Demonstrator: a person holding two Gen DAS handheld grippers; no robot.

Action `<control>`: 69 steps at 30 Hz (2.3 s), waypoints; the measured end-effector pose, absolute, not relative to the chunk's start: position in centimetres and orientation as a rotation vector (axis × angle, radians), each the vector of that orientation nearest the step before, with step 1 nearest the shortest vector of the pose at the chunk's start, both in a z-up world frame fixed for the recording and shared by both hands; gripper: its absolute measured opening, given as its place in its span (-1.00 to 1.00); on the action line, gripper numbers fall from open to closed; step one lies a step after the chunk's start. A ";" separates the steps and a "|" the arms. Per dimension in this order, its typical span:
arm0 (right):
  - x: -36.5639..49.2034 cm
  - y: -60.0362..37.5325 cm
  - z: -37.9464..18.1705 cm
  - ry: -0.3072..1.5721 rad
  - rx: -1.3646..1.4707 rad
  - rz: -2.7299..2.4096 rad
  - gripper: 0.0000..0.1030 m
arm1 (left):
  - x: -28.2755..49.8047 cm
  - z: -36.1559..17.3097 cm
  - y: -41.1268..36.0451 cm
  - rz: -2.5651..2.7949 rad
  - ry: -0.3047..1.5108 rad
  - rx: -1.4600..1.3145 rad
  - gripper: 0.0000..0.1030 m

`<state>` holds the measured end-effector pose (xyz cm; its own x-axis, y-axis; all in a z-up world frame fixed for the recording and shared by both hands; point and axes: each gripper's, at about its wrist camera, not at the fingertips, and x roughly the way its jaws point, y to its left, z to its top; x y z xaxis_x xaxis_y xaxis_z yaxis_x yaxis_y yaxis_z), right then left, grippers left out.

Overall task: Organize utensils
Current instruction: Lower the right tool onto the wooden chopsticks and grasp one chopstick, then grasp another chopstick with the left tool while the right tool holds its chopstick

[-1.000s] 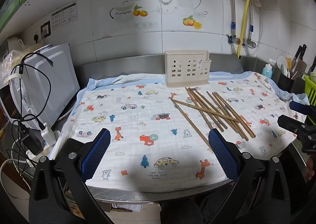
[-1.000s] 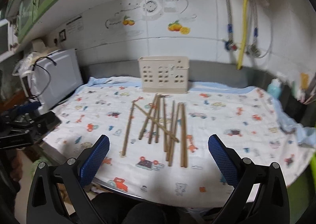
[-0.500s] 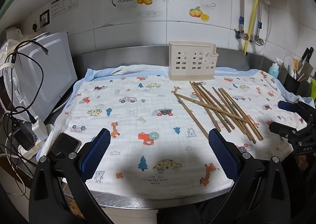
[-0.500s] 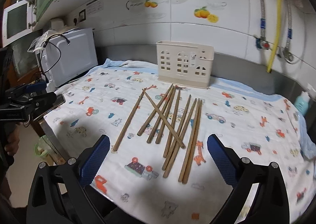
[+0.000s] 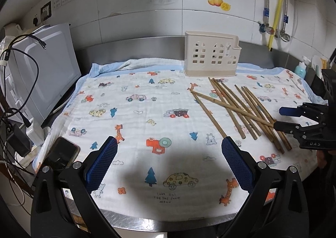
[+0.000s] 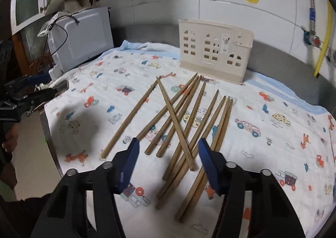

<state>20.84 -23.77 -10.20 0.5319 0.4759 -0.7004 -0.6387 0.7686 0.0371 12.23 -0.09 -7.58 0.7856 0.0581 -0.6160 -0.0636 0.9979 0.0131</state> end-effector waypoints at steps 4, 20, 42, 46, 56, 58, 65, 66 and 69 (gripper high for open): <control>21.6 -23.7 -10.9 0.776 -0.251 0.686 -0.23 | 12.9 -8.2 -0.3 0.059 0.680 -0.009 0.90; 24.1 -23.7 -13.2 0.843 -0.307 0.697 -0.74 | 14.9 -9.9 -1.4 0.029 0.727 -0.014 0.90; 23.1 -22.6 -13.5 0.775 -0.477 0.715 -0.87 | 15.8 -11.3 -4.8 -0.030 0.776 -0.053 0.88; 23.2 -23.3 -13.2 0.789 -0.390 0.720 -0.87 | 15.8 -11.3 -6.1 -0.049 0.772 -0.067 0.87; 22.8 -24.3 -11.4 0.760 -0.278 0.708 -0.87 | 18.4 -13.2 -8.0 -0.047 0.848 -0.161 -0.02; 22.8 -24.6 -11.1 0.756 -0.261 0.701 -0.87 | 18.7 -13.6 -8.2 -0.040 0.857 -0.171 -0.12; 22.0 -25.4 -9.6 0.714 -0.190 0.673 -0.87 | 19.2 -14.7 -8.5 -0.025 0.888 -0.205 -0.45; 21.8 -25.5 -9.3 0.704 -0.183 0.667 -0.87 | 19.2 -14.8 -8.7 -0.024 0.888 -0.206 -0.45; 21.6 -25.7 -8.7 0.690 -0.162 0.648 -0.87 | 19.3 -14.7 -9.3 -0.029 0.882 -0.189 -0.57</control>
